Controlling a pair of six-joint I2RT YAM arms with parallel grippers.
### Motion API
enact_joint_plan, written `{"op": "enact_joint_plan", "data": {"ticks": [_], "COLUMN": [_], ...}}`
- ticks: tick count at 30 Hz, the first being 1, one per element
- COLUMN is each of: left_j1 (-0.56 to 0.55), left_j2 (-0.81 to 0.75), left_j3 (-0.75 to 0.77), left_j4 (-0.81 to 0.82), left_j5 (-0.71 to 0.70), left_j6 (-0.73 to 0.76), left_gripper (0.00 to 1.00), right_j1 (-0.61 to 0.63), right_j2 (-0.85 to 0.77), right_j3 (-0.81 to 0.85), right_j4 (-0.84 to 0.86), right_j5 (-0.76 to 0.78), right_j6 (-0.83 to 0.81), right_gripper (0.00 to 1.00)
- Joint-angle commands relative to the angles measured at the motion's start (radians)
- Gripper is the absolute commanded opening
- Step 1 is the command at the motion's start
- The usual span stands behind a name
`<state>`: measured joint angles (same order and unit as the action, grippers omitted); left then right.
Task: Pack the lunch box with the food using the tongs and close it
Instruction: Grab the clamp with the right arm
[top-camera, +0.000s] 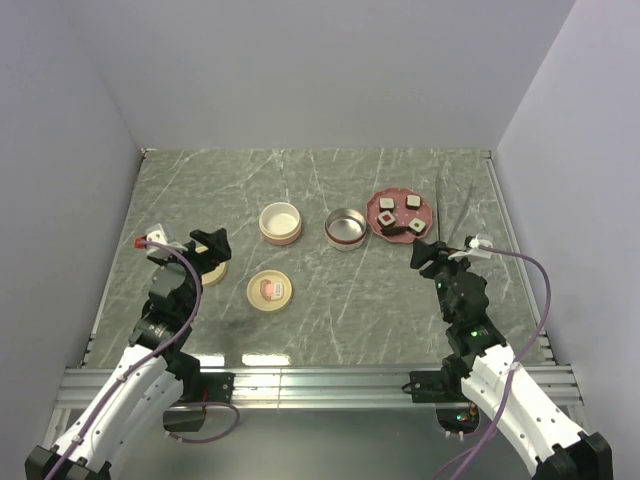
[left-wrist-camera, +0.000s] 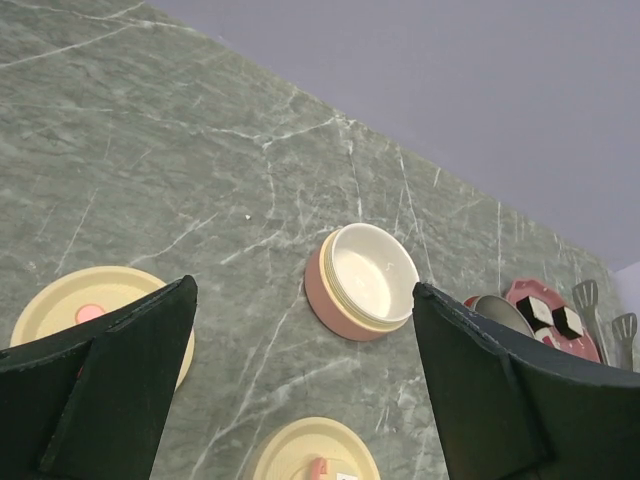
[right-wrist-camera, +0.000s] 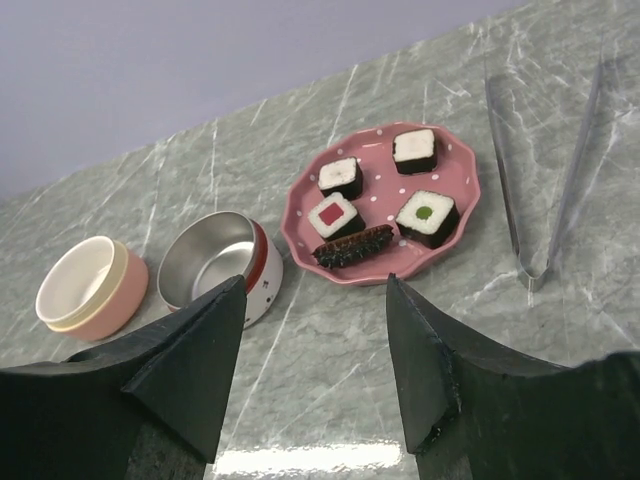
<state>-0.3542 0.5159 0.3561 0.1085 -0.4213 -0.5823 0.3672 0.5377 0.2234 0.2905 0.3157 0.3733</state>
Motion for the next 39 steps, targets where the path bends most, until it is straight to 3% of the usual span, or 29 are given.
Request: {"op": "enact_joint_plan", "data": {"ticks": [1, 11, 18, 21, 23, 27, 32, 39], "left_j1": [-0.002, -0.002, -0.003, -0.002, -0.003, -0.003, -0.003, -0.003], "left_j2": [0.004, -0.001, 0.045, 0.078, 0.082, 0.043, -0.016, -0.044], "left_j3": [0.004, -0.006, 0.014, 0.024, 0.02, 0.006, -0.02, -0.025], "left_j4": [0.039, 0.051, 0.022, 0.019, 0.026, 0.03, 0.036, 0.025], "left_j5": [0.026, 0.044, 0.036, 0.041, 0.052, 0.065, 0.085, 0.099], "left_j6": [0.022, 0.019, 0.006, -0.001, -0.004, -0.004, -0.01, -0.014], "left_gripper": [0.96, 0.96, 0.97, 0.97, 0.97, 0.98, 1.0, 0.99], "right_j1": [0.009, 0.01, -0.002, -0.088, -0.216, -0.354, -0.363, -0.363], "right_j2": [0.01, 0.112, 0.272, 0.356, 0.433, 0.563, 0.784, 0.912], "right_j3": [0.04, 0.12, 0.321, 0.382, 0.407, 0.468, 0.603, 0.688], "right_j4": [0.015, -0.088, -0.251, -0.278, -0.284, -0.286, -0.375, -0.407], "right_j5": [0.048, 0.21, 0.37, 0.315, 0.177, 0.034, 0.033, 0.042], "right_j6": [-0.004, 0.026, 0.061, 0.056, 0.067, 0.098, 0.081, 0.073], "right_gripper": [0.65, 0.7, 0.94, 0.98, 0.98, 0.98, 0.98, 0.98]}}
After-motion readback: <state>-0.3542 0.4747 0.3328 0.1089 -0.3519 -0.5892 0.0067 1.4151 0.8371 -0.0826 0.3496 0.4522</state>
